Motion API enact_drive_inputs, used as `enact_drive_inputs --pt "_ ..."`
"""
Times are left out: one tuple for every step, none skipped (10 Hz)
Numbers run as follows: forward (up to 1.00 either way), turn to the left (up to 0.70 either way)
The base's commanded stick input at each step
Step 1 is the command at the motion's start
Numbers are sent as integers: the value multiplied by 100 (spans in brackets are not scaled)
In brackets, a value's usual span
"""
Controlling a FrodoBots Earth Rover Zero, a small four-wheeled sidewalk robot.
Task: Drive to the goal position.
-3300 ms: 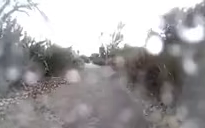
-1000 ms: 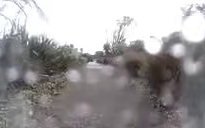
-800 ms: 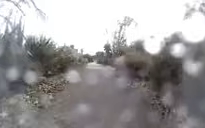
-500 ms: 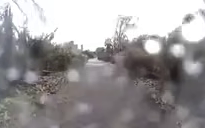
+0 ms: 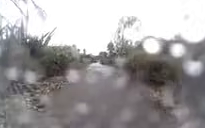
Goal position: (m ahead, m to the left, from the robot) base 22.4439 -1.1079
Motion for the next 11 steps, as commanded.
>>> enact_drive_inputs --pt "100 0" --pt "100 0" --pt "100 0" --pt "100 0" --pt "100 0" --pt "100 0" --pt "100 0" --pt "100 0" --pt "100 0" --pt "100 0" --pt "100 0"
